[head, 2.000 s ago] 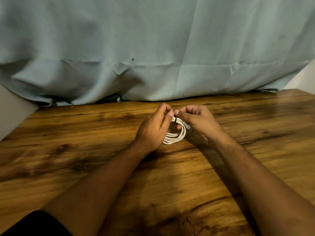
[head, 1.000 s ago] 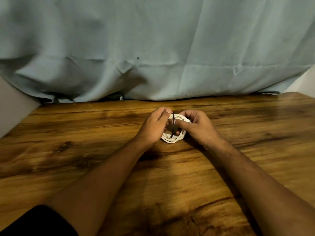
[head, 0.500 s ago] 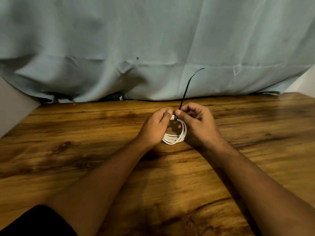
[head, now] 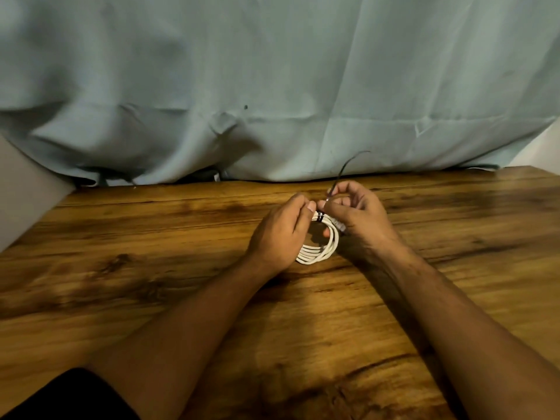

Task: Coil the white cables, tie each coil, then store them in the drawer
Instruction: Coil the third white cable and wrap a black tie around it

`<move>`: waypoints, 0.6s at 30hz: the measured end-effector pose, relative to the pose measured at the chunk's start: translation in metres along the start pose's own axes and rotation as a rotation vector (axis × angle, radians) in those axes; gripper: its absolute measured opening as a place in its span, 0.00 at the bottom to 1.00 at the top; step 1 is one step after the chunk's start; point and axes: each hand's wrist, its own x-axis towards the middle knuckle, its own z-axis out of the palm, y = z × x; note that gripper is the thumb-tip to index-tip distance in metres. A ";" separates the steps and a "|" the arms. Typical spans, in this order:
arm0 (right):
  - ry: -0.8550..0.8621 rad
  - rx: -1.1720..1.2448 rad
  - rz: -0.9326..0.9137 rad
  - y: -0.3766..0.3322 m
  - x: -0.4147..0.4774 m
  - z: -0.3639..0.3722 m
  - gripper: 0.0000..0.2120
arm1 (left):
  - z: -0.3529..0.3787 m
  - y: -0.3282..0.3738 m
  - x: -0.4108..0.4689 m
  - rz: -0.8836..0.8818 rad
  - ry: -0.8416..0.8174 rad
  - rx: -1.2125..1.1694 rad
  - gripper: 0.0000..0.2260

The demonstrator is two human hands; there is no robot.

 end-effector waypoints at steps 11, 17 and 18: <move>-0.046 -0.126 0.081 -0.008 -0.002 -0.001 0.07 | 0.000 -0.001 0.000 -0.031 0.004 -0.052 0.11; -0.027 -0.220 0.077 -0.013 -0.004 0.000 0.18 | 0.000 -0.002 -0.001 -0.067 -0.010 -0.072 0.12; -0.026 -0.230 0.082 -0.013 -0.004 0.001 0.18 | 0.000 -0.002 0.000 -0.067 -0.006 -0.070 0.13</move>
